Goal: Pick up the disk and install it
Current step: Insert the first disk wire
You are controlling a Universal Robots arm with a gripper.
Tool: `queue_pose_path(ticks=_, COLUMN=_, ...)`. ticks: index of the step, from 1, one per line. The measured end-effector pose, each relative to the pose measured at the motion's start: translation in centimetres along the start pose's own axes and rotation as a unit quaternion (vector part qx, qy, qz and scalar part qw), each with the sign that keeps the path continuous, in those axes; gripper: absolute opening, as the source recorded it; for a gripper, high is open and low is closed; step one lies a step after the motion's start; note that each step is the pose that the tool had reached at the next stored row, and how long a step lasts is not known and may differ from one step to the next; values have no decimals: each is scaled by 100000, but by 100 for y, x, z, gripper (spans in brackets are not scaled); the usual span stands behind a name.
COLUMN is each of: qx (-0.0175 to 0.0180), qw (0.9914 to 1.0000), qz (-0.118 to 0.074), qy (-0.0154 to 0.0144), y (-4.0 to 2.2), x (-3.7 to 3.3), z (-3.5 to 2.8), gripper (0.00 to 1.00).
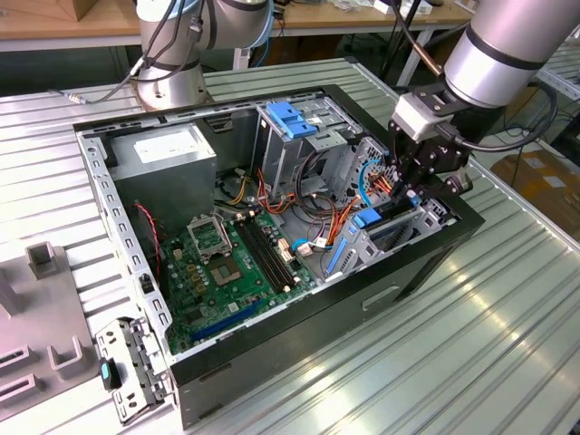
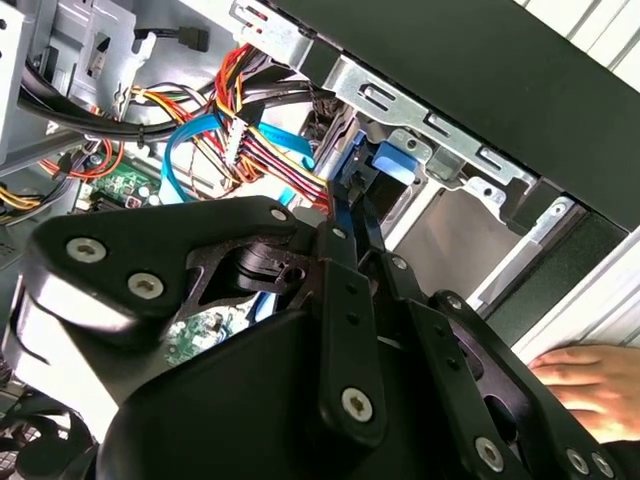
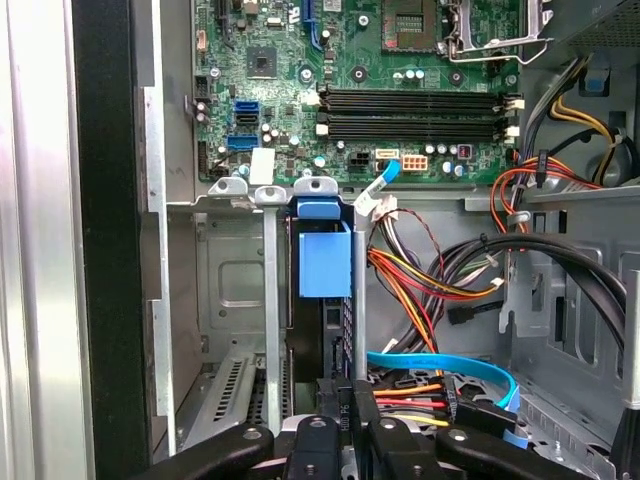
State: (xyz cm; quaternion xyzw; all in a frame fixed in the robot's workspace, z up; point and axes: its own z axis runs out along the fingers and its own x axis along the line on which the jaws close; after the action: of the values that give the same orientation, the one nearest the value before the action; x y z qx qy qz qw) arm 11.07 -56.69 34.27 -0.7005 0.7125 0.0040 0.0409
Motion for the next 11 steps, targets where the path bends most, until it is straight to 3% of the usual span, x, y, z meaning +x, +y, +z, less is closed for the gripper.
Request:
queue_pose_path(ticks=10, qx=1, qw=100000, qz=1, qy=-10, y=0, x=10, z=7, gripper=18)
queue_pose_path(ticks=11, qx=2, qw=100000, qz=-1, qy=7, y=-1, x=8, z=-23, gripper=25)
